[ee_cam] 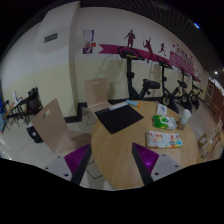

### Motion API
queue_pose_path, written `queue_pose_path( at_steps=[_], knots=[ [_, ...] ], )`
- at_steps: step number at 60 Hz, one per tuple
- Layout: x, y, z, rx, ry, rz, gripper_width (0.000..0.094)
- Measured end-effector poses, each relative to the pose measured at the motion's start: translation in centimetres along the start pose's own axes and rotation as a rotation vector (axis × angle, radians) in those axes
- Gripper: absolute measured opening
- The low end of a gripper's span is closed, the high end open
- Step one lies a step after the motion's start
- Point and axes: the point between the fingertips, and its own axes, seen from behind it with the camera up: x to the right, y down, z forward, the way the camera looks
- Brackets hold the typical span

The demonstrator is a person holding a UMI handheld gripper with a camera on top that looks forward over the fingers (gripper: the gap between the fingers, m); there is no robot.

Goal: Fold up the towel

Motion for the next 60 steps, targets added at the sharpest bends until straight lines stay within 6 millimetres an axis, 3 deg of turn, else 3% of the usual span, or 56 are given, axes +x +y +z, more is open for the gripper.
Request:
queue_pose_path(
  at_steps=[6, 13, 19, 33, 44, 60],
  knots=[
    [0.3, 0.5, 0.1, 0.001, 0.008, 0.008, 0.0857],
    [1.9, -0.1, 1.8, -0.001, 0.048, 0.040, 0.0857],
    [4.3, -0.4, 3.2, -0.007, 0.100, 0.061, 0.0857],
    [12.0, 0.6, 7.6, -0.010, 0.227, 0.091, 0.0854],
    [17.0, 2.4, 13.0, -0.036, 0.275, 0.103, 0.0858],
    [22.1, 5.2, 23.5, -0.054, 0.265, 0.083, 0.0860]
  ],
)
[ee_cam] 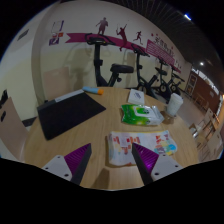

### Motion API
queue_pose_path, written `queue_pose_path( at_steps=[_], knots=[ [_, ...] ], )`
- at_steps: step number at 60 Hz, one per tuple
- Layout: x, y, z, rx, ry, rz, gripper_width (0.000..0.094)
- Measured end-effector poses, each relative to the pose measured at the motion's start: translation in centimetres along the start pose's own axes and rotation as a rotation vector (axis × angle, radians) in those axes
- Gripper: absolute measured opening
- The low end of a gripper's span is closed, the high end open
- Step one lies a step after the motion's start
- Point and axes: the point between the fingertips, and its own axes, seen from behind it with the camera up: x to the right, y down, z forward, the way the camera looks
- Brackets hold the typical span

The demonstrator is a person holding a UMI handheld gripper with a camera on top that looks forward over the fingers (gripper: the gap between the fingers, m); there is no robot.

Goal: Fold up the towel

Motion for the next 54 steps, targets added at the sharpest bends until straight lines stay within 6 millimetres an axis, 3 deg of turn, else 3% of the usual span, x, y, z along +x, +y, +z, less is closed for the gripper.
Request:
queue_pose_path(
  at_steps=[8, 14, 15, 18, 23, 29, 34, 39, 47, 54],
  knots=[
    [0.7, 1.4, 5.1, -0.035, -0.008, -0.012, 0.0835],
    [0.8, 2.6, 8.1, -0.067, -0.021, -0.018, 0.0722],
    [0.6, 2.9, 8.6, -0.077, -0.027, -0.019, 0.0683],
    [0.0, 2.5, 9.2, -0.058, -0.058, -0.003, 0.0438],
    [2.2, 2.8, 9.8, -0.078, 0.044, -0.041, 0.0031],
    [1.2, 3.1, 9.4, -0.127, 0.039, -0.065, 0.0019],
    [-2.6, 2.7, 7.2, -0.179, -0.112, 0.047, 0.0008],
    [-4.4, 0.6, 4.7, -0.175, -0.174, 0.137, 0.0010],
    [-2.6, -3.3, 0.8, -0.139, -0.241, 0.273, 0.0015],
    [1.4, -4.8, 0.3, -0.132, -0.221, 0.376, 0.0016]
  ],
)
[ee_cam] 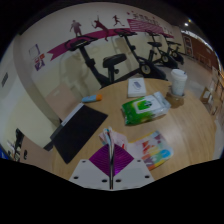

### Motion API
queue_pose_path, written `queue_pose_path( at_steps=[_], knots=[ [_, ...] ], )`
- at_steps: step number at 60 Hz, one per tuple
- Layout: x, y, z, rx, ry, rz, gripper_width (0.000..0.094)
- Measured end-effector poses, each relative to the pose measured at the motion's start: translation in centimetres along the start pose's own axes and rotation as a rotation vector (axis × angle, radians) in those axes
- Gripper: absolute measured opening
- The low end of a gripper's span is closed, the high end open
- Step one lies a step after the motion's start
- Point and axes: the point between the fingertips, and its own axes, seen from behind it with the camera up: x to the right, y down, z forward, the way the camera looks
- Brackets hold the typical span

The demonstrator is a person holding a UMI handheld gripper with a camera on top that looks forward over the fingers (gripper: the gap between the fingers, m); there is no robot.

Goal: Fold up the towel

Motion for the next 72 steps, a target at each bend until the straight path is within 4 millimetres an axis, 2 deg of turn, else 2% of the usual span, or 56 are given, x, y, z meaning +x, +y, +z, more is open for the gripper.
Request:
queue_pose_path(
  at_steps=[8, 16, 26, 31, 33, 35, 39, 44, 49, 56, 65, 72],
  knots=[
    [5.4, -1.8, 0.2, -0.005, 0.038, 0.018, 0.0022],
    [10.5, -2.3, 1.8, -0.018, 0.083, -0.013, 0.0023],
    [16.4, -0.8, 4.1, -0.050, 0.164, -0.059, 0.0025],
    [17.9, 0.3, 5.1, -0.078, 0.190, -0.078, 0.0045],
    [18.4, 0.6, 5.3, -0.081, 0.188, -0.082, 0.0080],
    [18.5, 0.7, 5.2, -0.086, 0.185, -0.088, 0.0157],
    [19.0, 0.5, 4.5, -0.080, 0.193, -0.090, 0.0479],
    [19.7, -1.1, 2.4, -0.034, 0.220, -0.109, 0.0882],
    [19.4, -2.4, -0.9, 0.005, 0.234, -0.124, 0.0855],
    [17.5, -2.5, -7.5, 0.027, 0.257, -0.162, 0.0846],
    [13.1, -0.1, -16.6, 0.052, 0.273, -0.200, 0.0858],
    [10.1, 3.1, -23.4, 0.067, 0.290, -0.151, 0.0864]
  ],
)
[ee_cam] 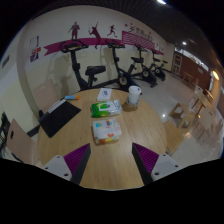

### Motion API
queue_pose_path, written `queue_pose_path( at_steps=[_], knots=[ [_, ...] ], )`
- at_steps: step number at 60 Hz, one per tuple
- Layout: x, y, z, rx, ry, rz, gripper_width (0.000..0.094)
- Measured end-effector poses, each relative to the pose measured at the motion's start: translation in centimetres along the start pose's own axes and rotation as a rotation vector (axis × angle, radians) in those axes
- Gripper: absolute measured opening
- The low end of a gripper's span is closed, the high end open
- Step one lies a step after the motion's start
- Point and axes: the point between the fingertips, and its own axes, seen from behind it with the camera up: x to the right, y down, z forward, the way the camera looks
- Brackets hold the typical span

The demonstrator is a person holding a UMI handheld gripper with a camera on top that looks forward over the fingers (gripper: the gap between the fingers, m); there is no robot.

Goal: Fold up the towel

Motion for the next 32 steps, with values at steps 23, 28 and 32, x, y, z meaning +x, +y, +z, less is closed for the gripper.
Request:
queue_pose_path(
  at_steps=[23, 28, 32],
  knots=[
    [-1.1, 6.0, -13.9, 0.045, 0.058, 0.030, 0.0862],
    [-0.9, 6.2, -14.5, 0.061, 0.066, 0.032, 0.0862],
    [-1.0, 6.1, -15.1, 0.067, 0.057, 0.035, 0.0860]
  ],
)
